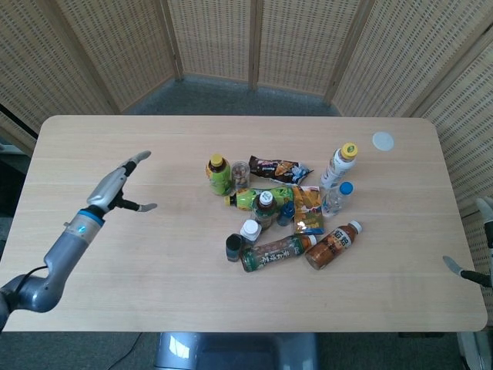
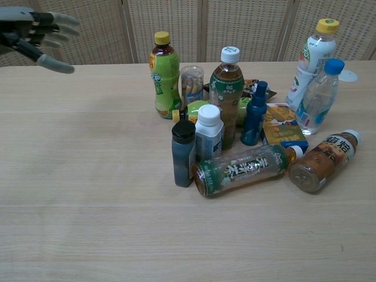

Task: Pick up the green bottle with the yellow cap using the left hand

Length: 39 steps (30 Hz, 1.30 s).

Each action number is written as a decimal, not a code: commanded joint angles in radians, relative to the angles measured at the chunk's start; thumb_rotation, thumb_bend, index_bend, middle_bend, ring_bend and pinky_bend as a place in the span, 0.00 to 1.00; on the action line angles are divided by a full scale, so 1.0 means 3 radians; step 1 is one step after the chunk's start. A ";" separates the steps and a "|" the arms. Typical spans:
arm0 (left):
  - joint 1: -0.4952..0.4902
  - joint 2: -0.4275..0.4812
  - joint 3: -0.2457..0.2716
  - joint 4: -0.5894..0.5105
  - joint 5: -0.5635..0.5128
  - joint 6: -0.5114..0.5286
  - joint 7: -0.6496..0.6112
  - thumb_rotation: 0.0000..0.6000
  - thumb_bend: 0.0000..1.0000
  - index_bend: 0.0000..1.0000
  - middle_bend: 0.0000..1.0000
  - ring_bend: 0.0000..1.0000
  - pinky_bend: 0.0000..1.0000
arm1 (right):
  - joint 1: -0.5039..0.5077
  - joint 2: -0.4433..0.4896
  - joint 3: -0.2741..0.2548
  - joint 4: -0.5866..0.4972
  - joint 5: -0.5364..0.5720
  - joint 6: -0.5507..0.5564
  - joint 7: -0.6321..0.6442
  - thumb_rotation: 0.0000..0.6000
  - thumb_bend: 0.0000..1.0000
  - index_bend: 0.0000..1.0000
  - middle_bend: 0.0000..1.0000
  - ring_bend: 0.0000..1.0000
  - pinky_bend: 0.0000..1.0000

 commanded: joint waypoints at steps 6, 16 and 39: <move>-0.0512 -0.0740 -0.0251 0.0730 -0.0201 -0.0468 -0.0340 1.00 0.03 0.00 0.00 0.00 0.00 | -0.0113 0.0106 -0.0005 -0.0027 0.0058 0.0102 0.0045 0.86 0.02 0.00 0.00 0.00 0.00; -0.0894 -0.1515 -0.0365 0.1679 -0.0017 -0.0668 -0.0753 1.00 0.03 0.00 0.00 0.00 0.00 | -0.0294 0.0258 -0.0011 -0.0133 0.0146 0.0277 0.0077 0.86 0.02 0.00 0.00 0.00 0.00; -0.1287 -0.2585 -0.0684 0.3148 0.0018 -0.0059 -0.1241 1.00 0.43 0.61 0.58 0.60 0.43 | -0.0472 0.0418 -0.0001 -0.0266 0.0212 0.0418 0.0141 0.86 0.02 0.00 0.00 0.00 0.00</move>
